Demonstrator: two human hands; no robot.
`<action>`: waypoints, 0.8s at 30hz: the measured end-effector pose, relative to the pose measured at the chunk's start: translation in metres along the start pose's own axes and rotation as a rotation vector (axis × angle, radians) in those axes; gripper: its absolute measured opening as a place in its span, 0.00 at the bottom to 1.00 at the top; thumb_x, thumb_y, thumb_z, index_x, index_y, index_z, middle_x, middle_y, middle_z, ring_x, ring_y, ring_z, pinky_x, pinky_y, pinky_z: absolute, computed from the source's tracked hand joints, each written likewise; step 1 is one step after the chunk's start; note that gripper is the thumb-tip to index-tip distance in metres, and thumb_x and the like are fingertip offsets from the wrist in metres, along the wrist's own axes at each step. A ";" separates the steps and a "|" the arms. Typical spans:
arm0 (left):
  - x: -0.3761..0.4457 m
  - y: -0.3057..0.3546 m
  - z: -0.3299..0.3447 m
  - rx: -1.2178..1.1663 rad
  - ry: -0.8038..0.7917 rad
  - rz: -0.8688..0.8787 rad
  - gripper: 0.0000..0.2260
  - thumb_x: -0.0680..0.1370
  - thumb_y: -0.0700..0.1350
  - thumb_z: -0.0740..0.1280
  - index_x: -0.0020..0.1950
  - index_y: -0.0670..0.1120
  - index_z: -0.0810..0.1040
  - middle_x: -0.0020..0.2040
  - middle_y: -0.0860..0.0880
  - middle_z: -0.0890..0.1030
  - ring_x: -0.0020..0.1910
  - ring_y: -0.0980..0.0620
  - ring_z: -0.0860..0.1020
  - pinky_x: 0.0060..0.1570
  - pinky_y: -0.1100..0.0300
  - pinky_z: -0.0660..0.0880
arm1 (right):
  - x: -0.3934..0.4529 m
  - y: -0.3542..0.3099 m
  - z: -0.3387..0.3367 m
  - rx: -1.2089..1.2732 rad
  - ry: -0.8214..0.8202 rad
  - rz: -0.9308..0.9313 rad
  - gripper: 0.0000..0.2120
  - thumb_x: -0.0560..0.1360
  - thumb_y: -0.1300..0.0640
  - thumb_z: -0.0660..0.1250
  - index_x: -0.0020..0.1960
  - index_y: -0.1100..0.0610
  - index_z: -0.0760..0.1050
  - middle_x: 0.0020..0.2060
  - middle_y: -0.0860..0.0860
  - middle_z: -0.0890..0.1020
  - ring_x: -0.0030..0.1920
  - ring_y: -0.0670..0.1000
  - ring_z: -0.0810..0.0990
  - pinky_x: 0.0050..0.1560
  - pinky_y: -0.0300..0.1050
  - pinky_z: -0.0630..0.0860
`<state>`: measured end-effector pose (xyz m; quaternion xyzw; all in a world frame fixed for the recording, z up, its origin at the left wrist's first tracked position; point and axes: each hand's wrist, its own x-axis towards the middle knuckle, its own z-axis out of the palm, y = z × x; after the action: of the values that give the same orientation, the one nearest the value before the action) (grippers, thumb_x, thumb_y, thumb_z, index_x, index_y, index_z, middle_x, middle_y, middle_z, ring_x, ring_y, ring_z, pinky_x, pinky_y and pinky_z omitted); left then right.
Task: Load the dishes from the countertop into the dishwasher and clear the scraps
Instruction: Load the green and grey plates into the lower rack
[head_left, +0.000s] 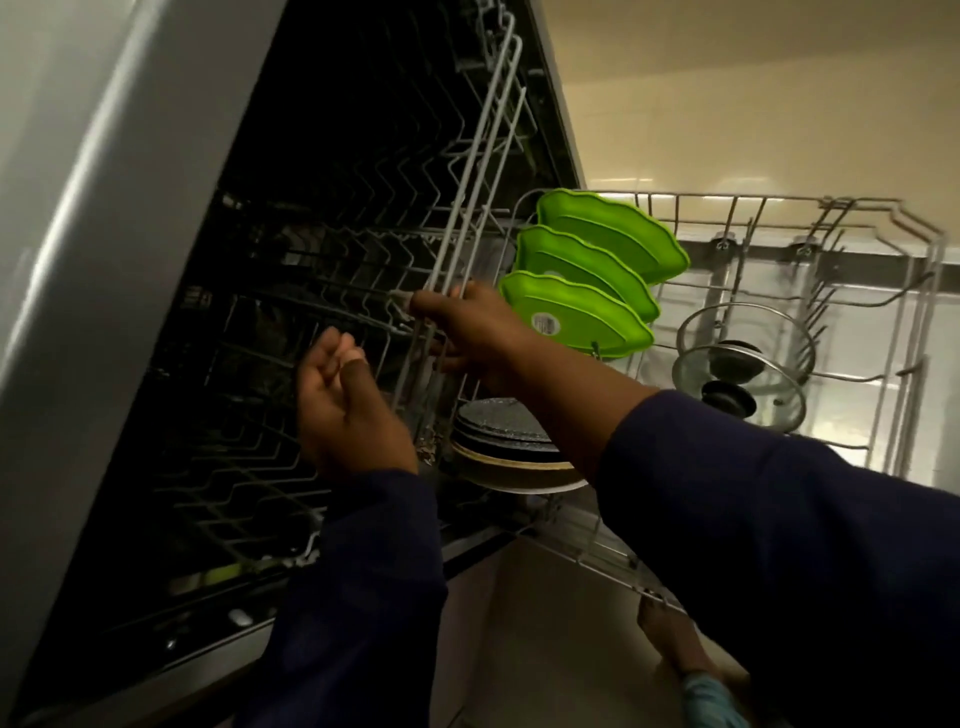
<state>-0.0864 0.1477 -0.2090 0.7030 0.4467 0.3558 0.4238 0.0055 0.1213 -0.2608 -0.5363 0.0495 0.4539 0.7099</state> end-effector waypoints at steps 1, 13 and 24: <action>-0.002 0.003 0.002 0.001 -0.005 -0.005 0.08 0.78 0.39 0.59 0.56 0.48 0.72 0.49 0.55 0.77 0.49 0.61 0.77 0.57 0.58 0.74 | -0.004 -0.001 -0.005 -0.007 0.006 -0.008 0.15 0.72 0.54 0.69 0.54 0.61 0.70 0.30 0.49 0.70 0.32 0.50 0.73 0.30 0.41 0.69; -0.068 0.030 0.045 -0.035 -0.188 -0.122 0.07 0.79 0.40 0.59 0.55 0.48 0.72 0.53 0.49 0.77 0.51 0.56 0.76 0.58 0.57 0.72 | -0.110 0.003 -0.138 0.081 0.098 0.002 0.09 0.75 0.58 0.66 0.46 0.55 0.66 0.36 0.51 0.76 0.38 0.55 0.77 0.31 0.41 0.77; -0.124 0.045 0.076 -0.012 -0.297 -0.155 0.10 0.78 0.39 0.60 0.58 0.43 0.74 0.57 0.42 0.79 0.55 0.49 0.77 0.55 0.59 0.73 | -0.191 0.007 -0.214 0.073 0.232 0.026 0.04 0.76 0.60 0.63 0.49 0.55 0.68 0.38 0.50 0.77 0.35 0.52 0.79 0.39 0.45 0.71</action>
<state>-0.0481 0.0003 -0.2129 0.7087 0.4299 0.2169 0.5156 -0.0217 -0.1646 -0.2496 -0.5584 0.1545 0.3959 0.7125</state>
